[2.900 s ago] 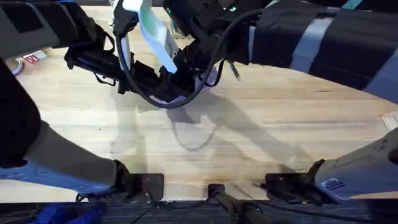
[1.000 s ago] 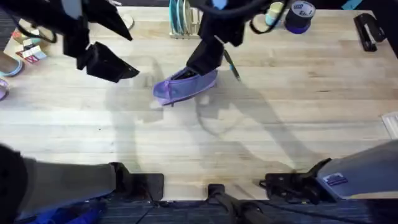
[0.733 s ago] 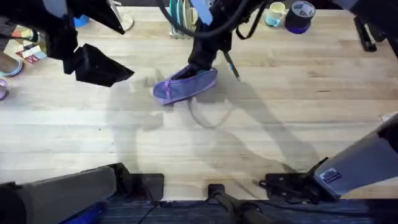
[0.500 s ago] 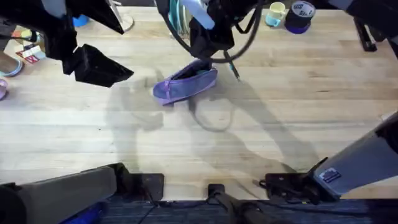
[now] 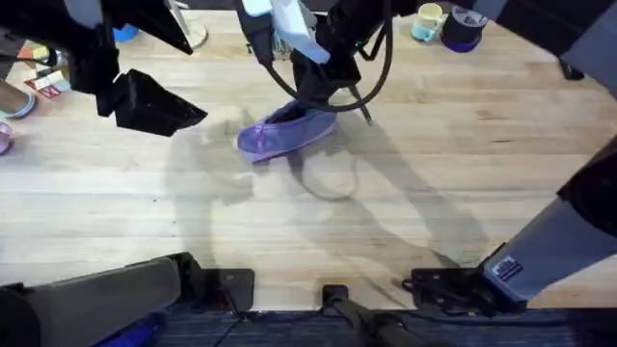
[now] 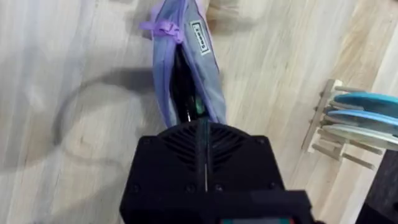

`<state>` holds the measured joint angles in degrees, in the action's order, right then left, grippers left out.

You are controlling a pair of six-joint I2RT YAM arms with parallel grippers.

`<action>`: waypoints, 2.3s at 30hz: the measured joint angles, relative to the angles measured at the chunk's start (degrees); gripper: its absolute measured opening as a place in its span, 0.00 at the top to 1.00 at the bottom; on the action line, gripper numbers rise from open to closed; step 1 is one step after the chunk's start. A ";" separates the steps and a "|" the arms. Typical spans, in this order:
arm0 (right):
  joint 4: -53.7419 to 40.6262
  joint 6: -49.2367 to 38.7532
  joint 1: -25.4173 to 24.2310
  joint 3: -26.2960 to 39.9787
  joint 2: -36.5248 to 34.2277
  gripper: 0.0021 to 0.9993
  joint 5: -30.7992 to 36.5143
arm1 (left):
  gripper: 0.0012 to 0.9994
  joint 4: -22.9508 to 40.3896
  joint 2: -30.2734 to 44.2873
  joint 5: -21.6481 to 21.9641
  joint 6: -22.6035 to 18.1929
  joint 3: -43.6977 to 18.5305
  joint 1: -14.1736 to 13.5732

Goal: Unzip the bag, pick up the pens from the table one at a time and place them inside, then zip the bag closed.

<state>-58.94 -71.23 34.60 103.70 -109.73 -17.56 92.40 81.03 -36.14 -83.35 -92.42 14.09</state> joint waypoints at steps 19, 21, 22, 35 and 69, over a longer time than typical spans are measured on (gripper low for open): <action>7.27 -0.42 0.65 -6.41 -5.02 0.97 -3.28 | 0.00 -0.54 0.00 0.00 0.00 0.00 0.00; 8.59 -0.42 0.73 -6.47 -6.36 0.97 -3.28 | 0.00 -0.70 0.00 0.00 0.00 0.00 0.00; 9.21 -0.42 0.80 -6.49 -6.90 0.97 -3.28 | 0.00 -0.68 0.00 0.00 -0.02 0.00 0.00; 10.17 -0.73 1.82 -6.49 -8.41 0.23 -3.06 | 0.00 -0.68 0.00 0.00 -0.02 0.00 0.00; 10.03 36.22 -8.87 -7.10 13.69 0.00 2.83 | 0.00 -0.68 0.01 0.00 -0.02 0.00 0.00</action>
<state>-48.91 -35.01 25.73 96.60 -96.04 -14.73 91.72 81.04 -36.14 -83.37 -92.42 14.09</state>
